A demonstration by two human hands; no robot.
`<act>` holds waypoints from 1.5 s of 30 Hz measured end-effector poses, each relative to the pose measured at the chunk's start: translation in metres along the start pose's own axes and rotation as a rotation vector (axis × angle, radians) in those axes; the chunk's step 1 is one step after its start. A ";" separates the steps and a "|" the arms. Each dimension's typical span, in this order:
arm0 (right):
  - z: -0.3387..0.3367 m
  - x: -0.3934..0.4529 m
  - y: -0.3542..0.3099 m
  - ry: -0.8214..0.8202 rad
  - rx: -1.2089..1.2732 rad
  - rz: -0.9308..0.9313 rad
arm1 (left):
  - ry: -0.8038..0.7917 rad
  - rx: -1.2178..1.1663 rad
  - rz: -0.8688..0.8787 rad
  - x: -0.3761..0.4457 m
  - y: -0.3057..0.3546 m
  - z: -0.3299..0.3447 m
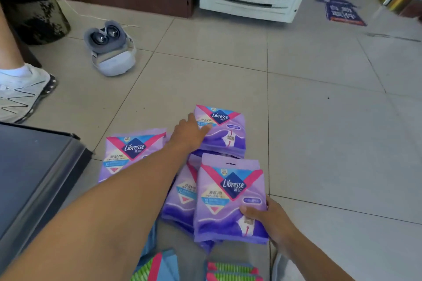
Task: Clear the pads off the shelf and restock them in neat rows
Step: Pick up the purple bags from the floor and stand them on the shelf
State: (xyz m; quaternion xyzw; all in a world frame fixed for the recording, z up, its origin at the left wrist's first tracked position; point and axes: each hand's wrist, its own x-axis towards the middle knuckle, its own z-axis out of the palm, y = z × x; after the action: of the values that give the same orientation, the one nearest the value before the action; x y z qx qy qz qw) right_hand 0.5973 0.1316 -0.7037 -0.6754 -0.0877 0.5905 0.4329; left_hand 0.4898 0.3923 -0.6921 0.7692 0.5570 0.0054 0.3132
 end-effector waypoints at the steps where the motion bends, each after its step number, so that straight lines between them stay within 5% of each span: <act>1: -0.008 -0.002 0.003 -0.012 0.014 -0.004 | 0.002 -0.073 -0.061 0.006 0.003 0.003; 7: -0.043 -0.007 0.015 -0.132 0.055 0.024 | -0.016 -0.265 -0.223 0.021 0.005 0.012; 11: -0.044 -0.016 0.005 -0.149 0.093 0.001 | -0.041 -0.650 -0.282 0.015 -0.006 0.004; 23: 0.017 -0.116 -0.111 -0.168 0.125 -0.341 | -0.016 -0.989 0.081 -0.123 0.013 -0.104; 35: 0.116 -0.272 -0.199 -0.264 0.035 -0.634 | 0.224 -0.932 0.237 -0.311 0.020 -0.264; 45: 0.281 -0.369 -0.207 -0.618 0.023 -0.688 | 0.497 -0.868 0.211 -0.496 -0.073 -0.376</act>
State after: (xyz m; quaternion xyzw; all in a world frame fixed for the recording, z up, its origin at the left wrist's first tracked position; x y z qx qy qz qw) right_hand 0.3272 0.1606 -0.2746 -0.3947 -0.4253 0.5870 0.5647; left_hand 0.1048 0.1582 -0.2564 0.5958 0.4803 0.4507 0.4594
